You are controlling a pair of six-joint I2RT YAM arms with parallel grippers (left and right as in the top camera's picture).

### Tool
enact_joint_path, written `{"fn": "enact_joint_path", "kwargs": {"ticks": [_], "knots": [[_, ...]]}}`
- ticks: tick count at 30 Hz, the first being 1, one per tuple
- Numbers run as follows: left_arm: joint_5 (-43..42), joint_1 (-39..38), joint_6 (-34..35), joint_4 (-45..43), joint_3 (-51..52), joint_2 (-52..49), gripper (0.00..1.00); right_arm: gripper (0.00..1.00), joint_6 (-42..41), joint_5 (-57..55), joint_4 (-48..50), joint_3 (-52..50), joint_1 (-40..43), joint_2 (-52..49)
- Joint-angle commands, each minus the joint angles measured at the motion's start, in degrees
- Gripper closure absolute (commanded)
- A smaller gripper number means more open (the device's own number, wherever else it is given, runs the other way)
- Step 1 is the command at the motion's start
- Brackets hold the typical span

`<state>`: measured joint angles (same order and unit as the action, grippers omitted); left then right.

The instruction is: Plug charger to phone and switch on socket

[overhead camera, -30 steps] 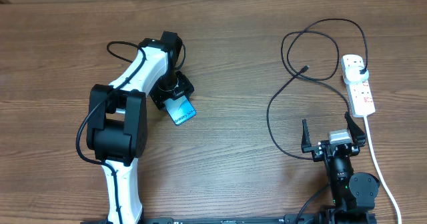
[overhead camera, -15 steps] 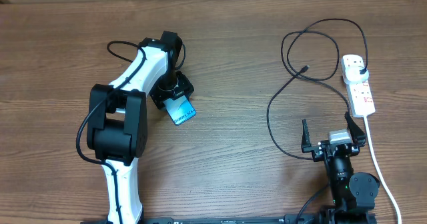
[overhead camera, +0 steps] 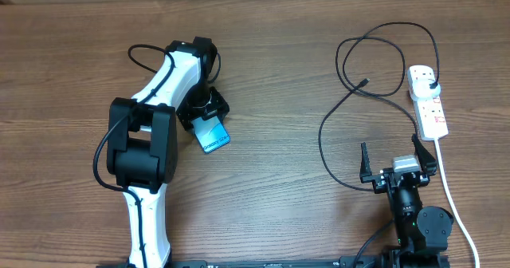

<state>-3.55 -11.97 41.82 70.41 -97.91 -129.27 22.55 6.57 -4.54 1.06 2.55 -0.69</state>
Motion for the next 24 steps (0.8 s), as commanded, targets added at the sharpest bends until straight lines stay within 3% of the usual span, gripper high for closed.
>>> {"fn": "enact_joint_path", "kwargs": {"ticks": [1, 24], "knots": [[6.4, 0.7, -0.3, 2.1, 0.1, -4.9, 0.48, 0.00, 0.0, -0.5, 0.3, -0.6, 0.1, 0.5], [4.1, 0.7, -3.7, 4.6, -1.4, -4.9, 0.49, 0.00, 0.0, -0.5, 0.3, -0.6, 0.1, 0.5]]}}
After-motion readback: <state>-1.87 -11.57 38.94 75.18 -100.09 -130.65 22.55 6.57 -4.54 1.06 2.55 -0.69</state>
